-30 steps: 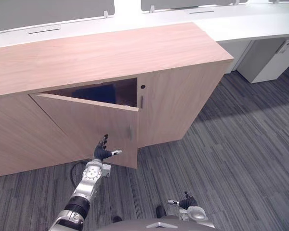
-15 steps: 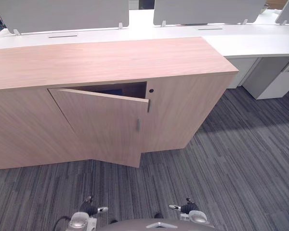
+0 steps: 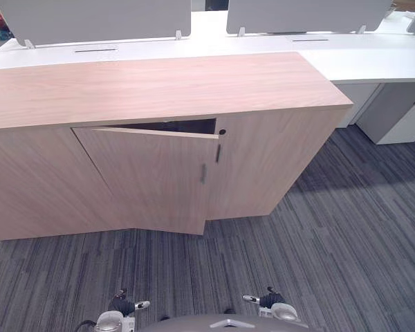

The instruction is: Walk over to the cabinet, pick up the folder, carry it to the office cabinet, place the folder inside the office cabinet, then close the office cabinet door

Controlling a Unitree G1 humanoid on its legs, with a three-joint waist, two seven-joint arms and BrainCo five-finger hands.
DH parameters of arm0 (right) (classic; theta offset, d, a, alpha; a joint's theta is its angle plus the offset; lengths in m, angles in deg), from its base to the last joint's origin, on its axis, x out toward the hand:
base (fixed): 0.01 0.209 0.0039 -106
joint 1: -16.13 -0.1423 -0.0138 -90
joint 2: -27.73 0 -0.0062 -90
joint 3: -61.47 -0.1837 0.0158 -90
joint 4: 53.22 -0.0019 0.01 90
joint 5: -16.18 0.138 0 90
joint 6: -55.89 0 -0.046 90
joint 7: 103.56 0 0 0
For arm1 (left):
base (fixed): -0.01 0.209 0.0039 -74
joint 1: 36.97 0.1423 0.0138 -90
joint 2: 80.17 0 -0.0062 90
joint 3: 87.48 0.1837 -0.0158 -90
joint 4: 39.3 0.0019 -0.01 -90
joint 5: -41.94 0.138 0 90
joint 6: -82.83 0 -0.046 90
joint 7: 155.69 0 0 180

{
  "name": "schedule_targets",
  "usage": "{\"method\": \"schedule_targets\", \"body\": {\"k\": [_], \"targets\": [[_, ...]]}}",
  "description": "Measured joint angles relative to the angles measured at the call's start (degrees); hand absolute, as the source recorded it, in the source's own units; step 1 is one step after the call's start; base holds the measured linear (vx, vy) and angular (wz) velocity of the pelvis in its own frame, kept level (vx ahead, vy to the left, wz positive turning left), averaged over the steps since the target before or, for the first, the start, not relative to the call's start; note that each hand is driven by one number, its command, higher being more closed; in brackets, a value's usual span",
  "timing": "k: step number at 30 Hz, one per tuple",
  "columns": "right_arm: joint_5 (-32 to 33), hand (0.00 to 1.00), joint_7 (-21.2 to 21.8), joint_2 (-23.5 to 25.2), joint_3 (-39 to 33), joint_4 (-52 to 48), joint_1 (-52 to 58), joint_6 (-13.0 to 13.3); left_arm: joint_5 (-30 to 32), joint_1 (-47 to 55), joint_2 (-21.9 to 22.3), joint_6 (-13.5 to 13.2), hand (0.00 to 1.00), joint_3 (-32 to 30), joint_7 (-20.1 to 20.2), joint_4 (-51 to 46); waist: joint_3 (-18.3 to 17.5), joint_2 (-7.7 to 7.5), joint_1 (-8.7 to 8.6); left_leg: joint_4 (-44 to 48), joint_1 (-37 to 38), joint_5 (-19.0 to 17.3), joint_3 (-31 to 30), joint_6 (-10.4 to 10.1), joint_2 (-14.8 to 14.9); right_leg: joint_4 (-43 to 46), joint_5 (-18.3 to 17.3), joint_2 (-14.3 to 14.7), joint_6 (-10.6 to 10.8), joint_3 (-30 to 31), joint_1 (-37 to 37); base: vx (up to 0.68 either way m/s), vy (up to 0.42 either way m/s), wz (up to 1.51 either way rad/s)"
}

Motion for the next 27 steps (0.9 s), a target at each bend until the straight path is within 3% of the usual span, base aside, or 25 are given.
{"method": "schedule_targets", "body": {"k": [8,27], "targets": [[0.0,0.0,1.0,-0.1,0.0,0.0,0.0,-0.6,-0.1,0.0,0.2,0.0,0.0,-0.2,0.0,-0.1,0.5,0.09,0.86,0.0,0.9,0.0,-1.0,0.0,0.0,1.5,-1.7,-0.1,-0.3,-0.7,0.6,-0.04,-0.036,0.05],[0.0,0.0,1.0,0.0,-0.1,0.1,-0.2,-0.9,-0.1,-0.6,0.2,0.1,0.0,-0.1,-0.1,0.0,1.4,-0.02,1.33,0.0,1.1,-0.5,-1.7,0.0,-0.4,0.8,-1.7,-0.6,0.4,-2.1,1.6,0.0,-0.023,0.02]]}}
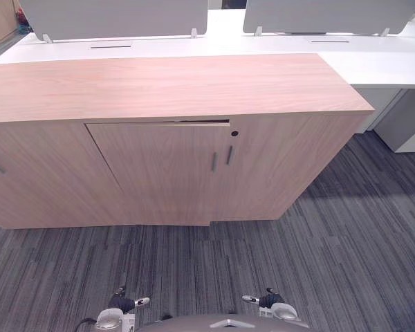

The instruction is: Walk over to the cabinet, pick up the folder, carry it to the office cabinet, place the folder inside the office cabinet, then close the office cabinet door

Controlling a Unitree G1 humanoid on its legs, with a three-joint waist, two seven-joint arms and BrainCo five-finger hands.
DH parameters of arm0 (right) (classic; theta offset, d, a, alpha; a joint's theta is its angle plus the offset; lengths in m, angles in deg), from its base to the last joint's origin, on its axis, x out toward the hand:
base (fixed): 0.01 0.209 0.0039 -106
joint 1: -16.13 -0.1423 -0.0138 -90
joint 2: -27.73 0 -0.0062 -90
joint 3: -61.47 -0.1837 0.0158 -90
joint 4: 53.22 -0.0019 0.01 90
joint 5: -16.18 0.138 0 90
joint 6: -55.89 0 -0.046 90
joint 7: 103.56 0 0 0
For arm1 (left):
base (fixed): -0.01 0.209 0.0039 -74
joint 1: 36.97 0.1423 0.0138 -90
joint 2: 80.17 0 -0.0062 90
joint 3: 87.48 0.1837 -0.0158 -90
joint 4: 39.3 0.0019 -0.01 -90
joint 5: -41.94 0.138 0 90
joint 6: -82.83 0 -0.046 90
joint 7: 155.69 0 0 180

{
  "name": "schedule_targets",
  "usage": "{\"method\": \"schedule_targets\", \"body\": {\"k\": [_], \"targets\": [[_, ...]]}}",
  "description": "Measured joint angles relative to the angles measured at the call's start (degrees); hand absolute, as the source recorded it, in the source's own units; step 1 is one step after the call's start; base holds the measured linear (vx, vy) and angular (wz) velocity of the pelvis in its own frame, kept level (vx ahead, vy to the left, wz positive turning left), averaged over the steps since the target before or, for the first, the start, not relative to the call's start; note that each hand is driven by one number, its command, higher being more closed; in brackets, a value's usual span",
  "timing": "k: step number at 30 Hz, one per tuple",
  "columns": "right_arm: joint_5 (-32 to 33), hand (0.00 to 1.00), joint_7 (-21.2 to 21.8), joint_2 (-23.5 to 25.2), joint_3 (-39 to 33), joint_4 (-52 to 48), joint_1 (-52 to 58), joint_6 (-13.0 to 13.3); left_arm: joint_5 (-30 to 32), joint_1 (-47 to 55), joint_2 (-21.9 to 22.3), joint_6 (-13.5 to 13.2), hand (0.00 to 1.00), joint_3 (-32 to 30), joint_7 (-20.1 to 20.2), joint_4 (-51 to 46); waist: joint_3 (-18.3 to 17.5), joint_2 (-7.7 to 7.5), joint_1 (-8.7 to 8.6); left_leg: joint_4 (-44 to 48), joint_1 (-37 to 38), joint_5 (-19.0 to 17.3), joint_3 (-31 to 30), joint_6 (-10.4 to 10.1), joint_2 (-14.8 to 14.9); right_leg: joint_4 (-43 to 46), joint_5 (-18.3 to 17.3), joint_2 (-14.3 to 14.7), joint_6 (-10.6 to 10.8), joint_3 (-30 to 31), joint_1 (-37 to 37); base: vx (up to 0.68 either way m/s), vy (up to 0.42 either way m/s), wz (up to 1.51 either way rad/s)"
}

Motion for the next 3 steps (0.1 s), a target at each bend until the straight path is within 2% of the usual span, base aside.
{"method": "schedule_targets", "body": {"k": [3], "targets": [[0.0,0.0,0.0,0.0,0.0,0.0,0.0,0.0,0.0,0.0,0.0,0.0,0.0,0.0,0.0,0.0,0.0,-0.01,0.01,0.0,0.0,0.0,0.0,0.0,0.0,0.0,0.0,0.0,0.0,0.0,0.0,-0.03,-0.027,0.0]]}}
